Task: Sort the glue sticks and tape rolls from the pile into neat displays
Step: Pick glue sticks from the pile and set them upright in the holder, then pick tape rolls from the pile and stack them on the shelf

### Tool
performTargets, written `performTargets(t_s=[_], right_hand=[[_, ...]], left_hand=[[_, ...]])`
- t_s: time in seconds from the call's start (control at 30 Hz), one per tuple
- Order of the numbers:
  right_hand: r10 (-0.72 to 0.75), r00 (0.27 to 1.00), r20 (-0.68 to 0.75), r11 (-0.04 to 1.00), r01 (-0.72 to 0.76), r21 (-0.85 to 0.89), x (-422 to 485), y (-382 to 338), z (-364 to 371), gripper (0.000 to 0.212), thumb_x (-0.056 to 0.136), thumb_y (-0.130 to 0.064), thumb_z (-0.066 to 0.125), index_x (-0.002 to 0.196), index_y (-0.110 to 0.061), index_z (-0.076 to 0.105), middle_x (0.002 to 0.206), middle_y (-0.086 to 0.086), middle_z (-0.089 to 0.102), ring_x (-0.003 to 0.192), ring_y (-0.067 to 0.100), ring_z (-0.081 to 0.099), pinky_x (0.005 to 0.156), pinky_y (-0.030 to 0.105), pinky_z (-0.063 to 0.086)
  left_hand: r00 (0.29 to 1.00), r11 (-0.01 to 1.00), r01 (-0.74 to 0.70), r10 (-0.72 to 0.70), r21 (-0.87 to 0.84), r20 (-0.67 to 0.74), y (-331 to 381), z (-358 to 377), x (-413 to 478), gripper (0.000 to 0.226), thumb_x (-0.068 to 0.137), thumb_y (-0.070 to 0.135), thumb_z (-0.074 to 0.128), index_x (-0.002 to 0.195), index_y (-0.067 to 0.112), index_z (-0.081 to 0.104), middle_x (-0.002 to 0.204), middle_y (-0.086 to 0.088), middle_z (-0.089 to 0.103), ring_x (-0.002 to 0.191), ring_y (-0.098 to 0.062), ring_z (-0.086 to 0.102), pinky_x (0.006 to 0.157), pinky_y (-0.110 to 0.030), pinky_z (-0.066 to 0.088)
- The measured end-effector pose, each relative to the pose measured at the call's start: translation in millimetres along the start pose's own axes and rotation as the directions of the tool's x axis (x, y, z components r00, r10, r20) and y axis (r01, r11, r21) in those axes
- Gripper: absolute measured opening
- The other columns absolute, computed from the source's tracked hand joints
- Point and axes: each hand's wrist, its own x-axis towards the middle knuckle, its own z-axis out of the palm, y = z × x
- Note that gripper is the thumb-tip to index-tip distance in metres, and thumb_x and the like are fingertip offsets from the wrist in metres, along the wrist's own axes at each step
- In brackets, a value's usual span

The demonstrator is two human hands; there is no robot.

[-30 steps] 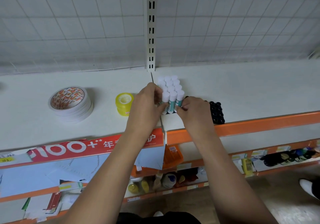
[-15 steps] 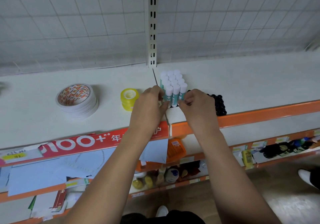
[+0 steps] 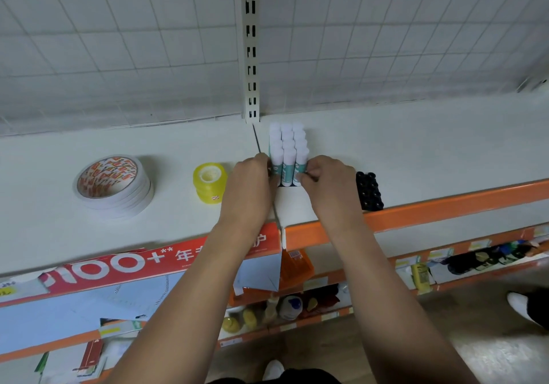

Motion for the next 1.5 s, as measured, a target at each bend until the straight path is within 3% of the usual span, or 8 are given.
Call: performTargets(t_s=[0.2, 0.33, 0.4, 0.53, 0.77, 0.9, 1.17, 1.5], right_hand=[[-0.023, 0.999, 0.027, 1.0, 0.023, -0.002, 29.0, -1.1, 3.6, 0.014, 0.092, -0.02, 0.064, 0.094, -0.007, 0.069, 0.09, 0.005, 0.072, 0.082, 0.019, 0.065, 0.076, 0.031, 0.05], [0.0, 0.999, 0.053, 1.0, 0.0, 0.01, 31.8, -2.2, -1.3, 0.019, 0.092, -0.02, 0.064, 0.101, -0.003, 0.068, 0.097, 0.009, 0.071, 0.081, 0.025, 0.065, 0.076, 0.039, 0.053], [0.022, 0.999, 0.025, 0.999, -0.023, 0.033, 24.4, -3.9, -7.4, 0.023, 0.092, -0.021, 0.064, 0.108, -0.004, 0.066, 0.101, 0.009, 0.07, 0.083, 0.025, 0.065, 0.076, 0.036, 0.054], [-0.038, 0.999, -0.01, 0.999, 0.038, 0.011, 4.8, -22.5, -18.6, 0.016, 0.092, -0.025, 0.063, 0.103, -0.015, 0.068, 0.094, -0.003, 0.07, 0.083, 0.008, 0.062, 0.066, 0.01, 0.038], [-0.228, 0.971, 0.066, 0.968, 0.219, 0.12, -31.7, -105.2, -7.2, 0.022, 0.092, -0.031, 0.061, 0.112, -0.026, 0.067, 0.101, -0.013, 0.069, 0.082, 0.001, 0.062, 0.078, 0.022, 0.049], [-0.421, 0.882, 0.213, 0.907, 0.407, 0.108, -62.8, -176.8, 39.2, 0.039, 0.091, -0.028, 0.063, 0.129, -0.022, 0.06, 0.122, -0.001, 0.066, 0.11, 0.019, 0.06, 0.094, 0.036, 0.049], [-0.604, 0.714, 0.354, 0.784, 0.613, 0.1, -133.7, -298.8, 138.2, 0.047, 0.092, -0.031, 0.059, 0.138, -0.027, 0.049, 0.129, 0.001, 0.058, 0.118, 0.024, 0.053, 0.094, 0.037, 0.045], [-0.618, 0.69, 0.376, 0.772, 0.623, 0.127, -189.0, -384.5, 209.4, 0.04, 0.091, -0.036, 0.058, 0.13, -0.028, 0.055, 0.124, 0.0, 0.06, 0.116, 0.023, 0.055, 0.088, 0.037, 0.047]], left_hand=[[0.999, 0.997, 0.046, -0.046, 0.063, -0.008, 4.7, 5.5, 21.7, 0.011, 0.092, 0.013, 0.052, 0.095, 0.004, 0.057, 0.094, -0.019, 0.065, 0.088, -0.04, 0.055, 0.064, -0.04, 0.039], [0.996, 0.993, 0.092, -0.093, 0.08, 0.007, 3.6, 7.0, 26.4, 0.016, 0.092, 0.02, 0.056, 0.093, 0.005, 0.06, 0.092, -0.018, 0.065, 0.085, -0.038, 0.056, 0.064, -0.038, 0.04], [0.993, 0.988, 0.114, -0.118, 0.104, 0.029, 2.7, 4.0, 24.9, 0.025, 0.091, 0.032, 0.063, 0.092, 0.007, 0.062, 0.093, -0.016, 0.065, 0.086, -0.036, 0.056, 0.064, -0.036, 0.037], [0.998, 0.985, 0.046, -0.051, 0.164, 0.027, 3.0, -18.1, 9.1, 0.032, 0.091, 0.045, 0.06, 0.099, 0.015, 0.065, 0.096, -0.006, 0.068, 0.09, -0.03, 0.062, 0.074, -0.039, 0.051], [0.985, 0.972, -0.056, 0.091, 0.228, -0.146, -33.4, -111.3, -43.1, 0.024, 0.094, 0.041, 0.052, 0.108, 0.026, 0.064, 0.1, 0.007, 0.069, 0.092, -0.019, 0.064, 0.069, -0.033, 0.052], [0.973, 0.958, 0.053, 0.015, 0.283, -0.231, -91.8, -164.2, -83.5, 0.026, 0.092, 0.036, 0.056, 0.109, 0.02, 0.065, 0.113, 0.002, 0.062, 0.102, -0.023, 0.06, 0.074, -0.034, 0.05], [0.911, 0.866, 0.366, -0.258, 0.34, -0.322, -222.9, -263.0, -179.2, 0.033, 0.092, 0.037, 0.059, 0.116, 0.016, 0.063, 0.119, -0.005, 0.058, 0.103, -0.029, 0.058, 0.076, -0.037, 0.048], [0.875, 0.803, 0.462, -0.346, 0.377, -0.338, -297.6, -330.9, -246.6, 0.031, 0.093, 0.034, 0.055, 0.119, 0.018, 0.062, 0.12, -0.003, 0.057, 0.106, -0.028, 0.056, 0.074, -0.036, 0.048]])
